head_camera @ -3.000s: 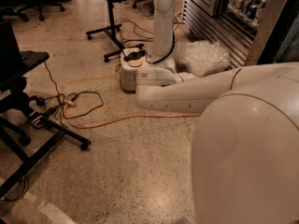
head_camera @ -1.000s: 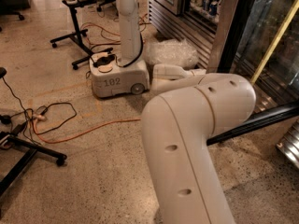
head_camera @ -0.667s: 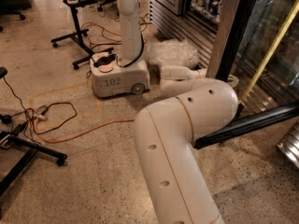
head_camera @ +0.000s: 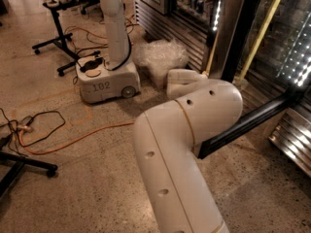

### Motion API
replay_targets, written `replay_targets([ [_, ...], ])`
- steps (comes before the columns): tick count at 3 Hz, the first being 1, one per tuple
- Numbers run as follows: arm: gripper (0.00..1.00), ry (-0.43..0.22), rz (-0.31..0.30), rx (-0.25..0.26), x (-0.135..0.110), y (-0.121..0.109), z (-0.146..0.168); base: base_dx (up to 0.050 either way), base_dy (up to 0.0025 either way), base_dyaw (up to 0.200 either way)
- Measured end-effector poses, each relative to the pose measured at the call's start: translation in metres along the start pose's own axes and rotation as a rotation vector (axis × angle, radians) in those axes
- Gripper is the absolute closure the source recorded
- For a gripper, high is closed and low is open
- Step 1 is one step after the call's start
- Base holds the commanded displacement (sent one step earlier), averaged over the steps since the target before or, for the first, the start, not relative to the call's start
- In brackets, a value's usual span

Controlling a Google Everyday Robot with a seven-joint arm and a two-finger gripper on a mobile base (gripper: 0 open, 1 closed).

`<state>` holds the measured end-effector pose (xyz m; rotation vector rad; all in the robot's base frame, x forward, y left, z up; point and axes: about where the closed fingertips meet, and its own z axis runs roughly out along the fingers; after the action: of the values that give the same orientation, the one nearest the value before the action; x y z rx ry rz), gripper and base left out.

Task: Close left fridge door

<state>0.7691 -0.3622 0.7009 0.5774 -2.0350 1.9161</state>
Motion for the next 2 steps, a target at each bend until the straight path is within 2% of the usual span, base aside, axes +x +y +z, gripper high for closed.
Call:
replay_targets([
  [1, 1.0, 0.0, 0.0, 0.0, 0.0, 0.0, 0.0, -0.048, -0.00002, 0.0],
  [2, 1.0, 0.0, 0.0, 0.0, 0.0, 0.0, 0.0, 0.0, -0.00001, -0.198],
])
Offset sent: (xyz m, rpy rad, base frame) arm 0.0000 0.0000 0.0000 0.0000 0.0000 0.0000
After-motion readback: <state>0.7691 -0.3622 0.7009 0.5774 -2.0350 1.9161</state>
